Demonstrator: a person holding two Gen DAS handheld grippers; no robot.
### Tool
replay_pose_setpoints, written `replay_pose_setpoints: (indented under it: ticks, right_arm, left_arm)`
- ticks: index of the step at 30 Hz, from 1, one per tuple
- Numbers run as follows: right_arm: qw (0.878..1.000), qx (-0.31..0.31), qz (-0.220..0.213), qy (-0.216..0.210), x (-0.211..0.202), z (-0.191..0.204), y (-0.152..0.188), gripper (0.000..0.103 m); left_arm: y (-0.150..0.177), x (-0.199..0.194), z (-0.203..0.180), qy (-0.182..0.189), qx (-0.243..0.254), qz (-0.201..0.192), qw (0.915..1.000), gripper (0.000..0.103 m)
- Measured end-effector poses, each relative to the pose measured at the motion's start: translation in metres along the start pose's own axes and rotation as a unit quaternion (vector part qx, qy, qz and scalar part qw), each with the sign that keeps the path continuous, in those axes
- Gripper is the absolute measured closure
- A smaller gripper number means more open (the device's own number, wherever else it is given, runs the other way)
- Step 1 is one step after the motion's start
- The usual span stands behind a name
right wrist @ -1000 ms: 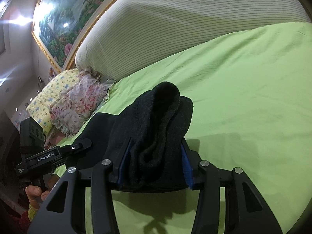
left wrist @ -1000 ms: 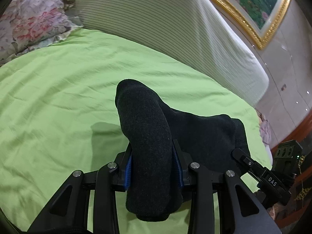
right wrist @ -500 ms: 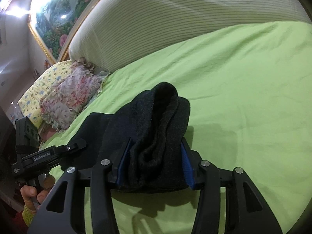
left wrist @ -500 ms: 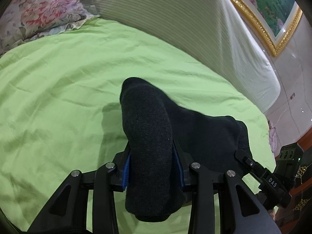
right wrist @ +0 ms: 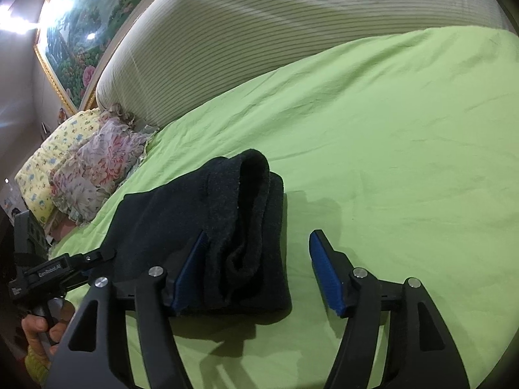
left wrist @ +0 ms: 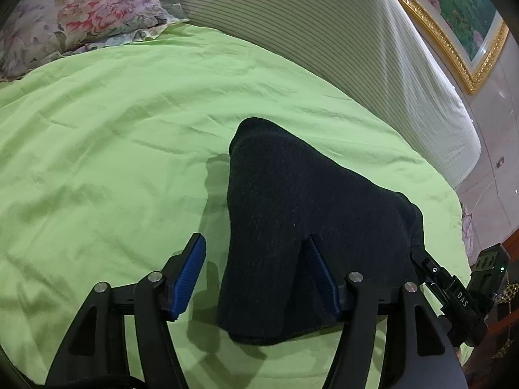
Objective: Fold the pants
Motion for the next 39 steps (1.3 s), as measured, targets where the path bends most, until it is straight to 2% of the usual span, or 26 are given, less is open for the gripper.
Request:
replay_pose_setpoints:
  ticks: [6, 9, 16, 20, 23, 29, 31, 36, 39]
  right_arm:
    - [0.999, -0.020, -0.009, 0.029, -0.005, 0.001, 0.002, 0.025]
    - [0.999, -0.024, -0.016, 0.027, -0.009, 0.003, 0.003, 0.023]
    - [0.998, -0.044, -0.036, 0.020, -0.024, 0.016, 0.008, 0.013]
    - [0.998, -0.062, -0.028, 0.019, -0.026, 0.026, 0.015, 0.011]
    - [0.995, -0.094, -0.019, 0.024, -0.025, 0.039, 0.022, 0.009]
    - [0.987, -0.157, 0.002, 0.037, -0.023, 0.066, 0.039, 0.001]
    - [0.986, -0.165, 0.003, 0.040, -0.024, 0.069, 0.041, 0.000]
    - [0.985, -0.166, 0.002, 0.044, -0.028, 0.071, 0.046, 0.000]
    - [0.985, -0.165, 0.002, 0.044, -0.028, 0.071, 0.047, 0.000]
  left_arm:
    - [0.007, -0.012, 0.002, -0.011, 0.007, -0.007, 0.9999, 0.035]
    - [0.011, -0.021, 0.000, -0.014, 0.015, -0.021, 0.9996, 0.030]
    - [0.028, -0.033, -0.003, -0.016, 0.030, -0.020, 0.9992, 0.030]
    - [0.034, -0.039, -0.004, -0.027, 0.041, -0.028, 0.9984, 0.028]
    - [0.040, -0.043, -0.004, -0.045, 0.054, -0.041, 0.9967, 0.023]
    - [0.060, -0.046, -0.009, -0.077, 0.090, -0.065, 0.9909, 0.021]
    - [0.066, -0.047, -0.011, -0.082, 0.092, -0.080, 0.9892, 0.019]
    - [0.078, -0.049, -0.023, -0.070, 0.089, -0.085, 0.9900, 0.018]
    - [0.081, -0.054, -0.031, -0.088, 0.112, -0.105, 0.9842, 0.017]
Point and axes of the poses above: each gripper's, at about its wrist camera, not at the fingertips, and x roughly the way its jaws point, z to its left, y to its underside, the point moved 9 cm from there along x, roughly the way its jaws point, and after that the axes turned 14 degrees about -y, right-handed, at the moved point
